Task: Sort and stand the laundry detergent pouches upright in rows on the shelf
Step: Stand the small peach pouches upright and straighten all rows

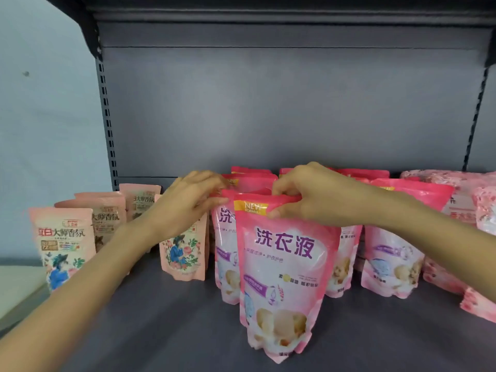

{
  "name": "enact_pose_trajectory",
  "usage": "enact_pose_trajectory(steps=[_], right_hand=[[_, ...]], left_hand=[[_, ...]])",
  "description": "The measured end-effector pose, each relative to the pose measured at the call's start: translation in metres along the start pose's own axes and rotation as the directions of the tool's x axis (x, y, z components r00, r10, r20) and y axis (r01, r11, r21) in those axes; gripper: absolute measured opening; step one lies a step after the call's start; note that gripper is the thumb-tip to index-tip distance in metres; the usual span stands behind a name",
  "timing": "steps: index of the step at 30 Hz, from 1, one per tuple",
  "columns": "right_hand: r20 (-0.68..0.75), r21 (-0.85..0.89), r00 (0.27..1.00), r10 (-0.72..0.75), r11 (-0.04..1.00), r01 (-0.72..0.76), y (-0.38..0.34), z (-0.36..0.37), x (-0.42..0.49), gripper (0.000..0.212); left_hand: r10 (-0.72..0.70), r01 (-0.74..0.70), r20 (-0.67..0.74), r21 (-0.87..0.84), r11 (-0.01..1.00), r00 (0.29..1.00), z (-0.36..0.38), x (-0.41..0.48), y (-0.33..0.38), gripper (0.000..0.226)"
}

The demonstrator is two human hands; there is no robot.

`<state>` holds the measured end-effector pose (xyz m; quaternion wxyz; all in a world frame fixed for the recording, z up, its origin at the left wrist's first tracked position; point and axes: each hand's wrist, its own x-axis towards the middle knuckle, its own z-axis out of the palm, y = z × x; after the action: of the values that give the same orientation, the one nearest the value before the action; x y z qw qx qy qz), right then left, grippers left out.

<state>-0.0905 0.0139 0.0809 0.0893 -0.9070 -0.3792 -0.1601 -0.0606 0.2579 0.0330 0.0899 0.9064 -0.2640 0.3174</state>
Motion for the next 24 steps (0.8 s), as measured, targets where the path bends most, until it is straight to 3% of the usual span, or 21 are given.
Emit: enact_pose_trajectory(steps=[3,6,12,18,21,24], right_hand=[[0.007,0.062,1.000,-0.018,0.998,0.017,0.002,-0.001,0.009,0.031],[0.036,0.086,0.999,-0.011,0.996,0.008,0.004,0.000,0.015,0.034],[-0.049,0.120,0.994,0.100,0.988,-0.094,0.000,0.006,0.018,0.029],[-0.163,0.160,0.971,0.173,0.976,-0.147,-0.006,0.002,0.001,0.031],[-0.237,0.208,0.937,0.257,0.955,-0.209,-0.006,-0.006,-0.010,0.018],[-0.295,0.210,0.906,0.305,0.945,-0.250,-0.007,-0.016,-0.021,0.013]], left_hand=[[0.045,-0.051,-0.052,-0.120,0.991,0.998,-0.002,0.011,-0.011,0.059],[0.001,0.003,0.010,-0.303,0.953,1.000,-0.011,0.020,-0.008,0.023],[0.020,0.040,0.115,-0.503,0.864,0.993,-0.016,0.026,-0.010,0.013],[-0.040,0.050,0.034,-0.373,0.926,0.999,-0.009,0.025,-0.009,0.014],[-0.084,0.062,-0.090,-0.227,0.972,0.992,-0.007,0.022,-0.004,0.020],[-0.080,0.050,-0.160,-0.185,0.981,0.984,-0.007,0.022,0.005,0.017]])
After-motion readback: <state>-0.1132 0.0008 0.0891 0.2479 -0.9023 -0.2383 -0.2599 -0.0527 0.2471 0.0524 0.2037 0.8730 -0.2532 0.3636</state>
